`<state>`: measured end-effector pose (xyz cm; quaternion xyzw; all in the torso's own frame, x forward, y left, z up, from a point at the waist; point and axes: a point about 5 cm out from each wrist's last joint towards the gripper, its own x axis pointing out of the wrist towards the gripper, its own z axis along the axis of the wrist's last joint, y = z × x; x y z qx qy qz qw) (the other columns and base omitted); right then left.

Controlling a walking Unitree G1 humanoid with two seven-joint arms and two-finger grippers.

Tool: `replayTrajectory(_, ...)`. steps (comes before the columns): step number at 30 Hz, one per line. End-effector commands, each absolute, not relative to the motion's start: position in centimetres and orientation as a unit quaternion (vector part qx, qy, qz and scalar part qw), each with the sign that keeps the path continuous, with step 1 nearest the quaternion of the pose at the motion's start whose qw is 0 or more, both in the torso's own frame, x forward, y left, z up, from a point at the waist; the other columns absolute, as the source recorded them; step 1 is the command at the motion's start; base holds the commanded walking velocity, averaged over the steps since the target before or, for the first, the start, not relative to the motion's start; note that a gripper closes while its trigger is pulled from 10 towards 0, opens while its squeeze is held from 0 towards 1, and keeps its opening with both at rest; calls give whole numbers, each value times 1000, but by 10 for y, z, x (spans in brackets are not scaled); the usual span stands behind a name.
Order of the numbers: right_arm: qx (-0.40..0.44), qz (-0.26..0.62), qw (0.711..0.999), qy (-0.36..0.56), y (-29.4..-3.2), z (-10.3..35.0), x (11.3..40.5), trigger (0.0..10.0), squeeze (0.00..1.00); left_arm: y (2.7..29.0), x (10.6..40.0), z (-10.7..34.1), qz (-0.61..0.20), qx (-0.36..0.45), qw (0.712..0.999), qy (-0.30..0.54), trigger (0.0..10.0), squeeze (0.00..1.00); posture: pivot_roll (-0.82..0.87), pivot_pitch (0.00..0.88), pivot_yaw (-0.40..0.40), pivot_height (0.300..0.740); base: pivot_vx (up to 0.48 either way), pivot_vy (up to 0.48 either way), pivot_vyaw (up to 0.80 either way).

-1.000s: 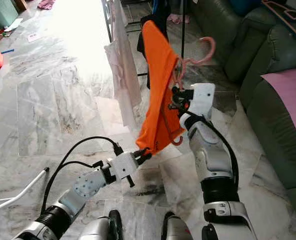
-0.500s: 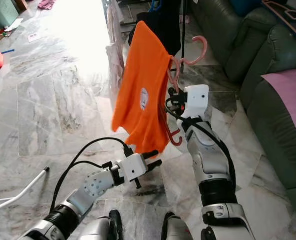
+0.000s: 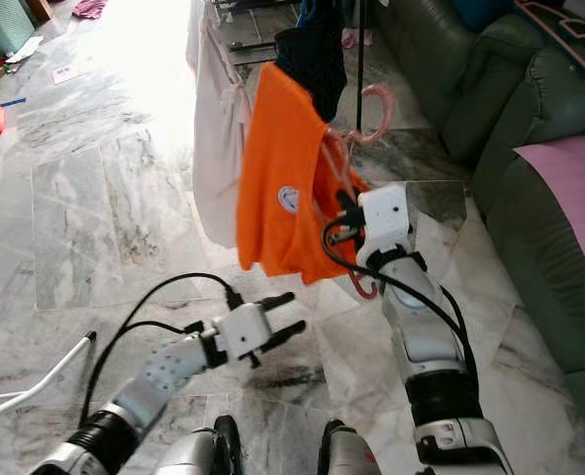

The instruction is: Hang hanger

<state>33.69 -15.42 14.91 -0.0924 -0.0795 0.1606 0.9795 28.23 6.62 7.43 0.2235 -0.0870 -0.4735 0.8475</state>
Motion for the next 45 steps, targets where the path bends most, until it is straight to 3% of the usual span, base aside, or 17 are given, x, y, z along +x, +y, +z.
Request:
replayTrajectory(1, -98, 187, 972, -100, -151, 151, 331, 10000, 0, 73, 283, 80, -465, 226, 850, -104, 10000, 1000, -104, 250, 46, 740, 0, 0, 0)
replayTrajectory(11, -107, 250, 959, -75, -166, 125, 306, 10000, 0, 100, 301, 101, -412, 264, 861, -139, 10000, 1000, -97, 256, 46, 740, 0, 0, 0)
replayTrajectory(23, -143, 383, 913, -2, -198, 103, 262, 10000, 0, 117, 312, 114, -416, 333, 832, -155, 10000, 1000, -102, 259, 62, 740, 0, 0, 0)
replayTrajectory(31, -151, 416, 897, 16, -204, 102, 255, 10000, 0, 124, 316, 119, -424, 360, 816, -157, 10000, 1000, -98, 247, 69, 740, 0, 0, 0)
replayTrajectory(33, -154, 426, 891, 20, -205, 102, 253, 10000, 0, 126, 317, 119, -430, 370, 809, -154, 10000, 949, -96, 246, 70, 740, 0, 0, 0)
replayTrajectory(35, -160, 442, 882, 23, -203, 102, 250, 10000, 0, 130, 317, 118, -438, 382, 800, -150, 10000, 592, -93, 245, 72, 740, 0, 0, 0)
replayTrajectory(36, -159, 446, 880, 25, -203, 103, 250, 10000, 0, 130, 317, 118, -439, 383, 799, -149, 10000, 592, -93, 245, 72, 740, 0, 0, 0)
replayTrajectory(37, -163, 455, 875, 28, -203, 103, 248, 10000, 0, 133, 317, 117, -446, 389, 793, -142, 10000, 118, -91, 245, 74, 740, 0, 0, 0)
replayTrajectory(38, -165, 465, 869, 31, -203, 103, 247, 10000, 0, 136, 317, 115, -455, 401, 785, -131, 10000, 0, -90, 245, 77, 740, 0, 0, 0)
replayTrajectory(45, -166, 498, 850, 36, -202, 107, 242, 10000, 0, 140, 317, 109, -491, 415, 760, -98, 10000, 0, -90, 247, 88, 740, 0, 0, 0)
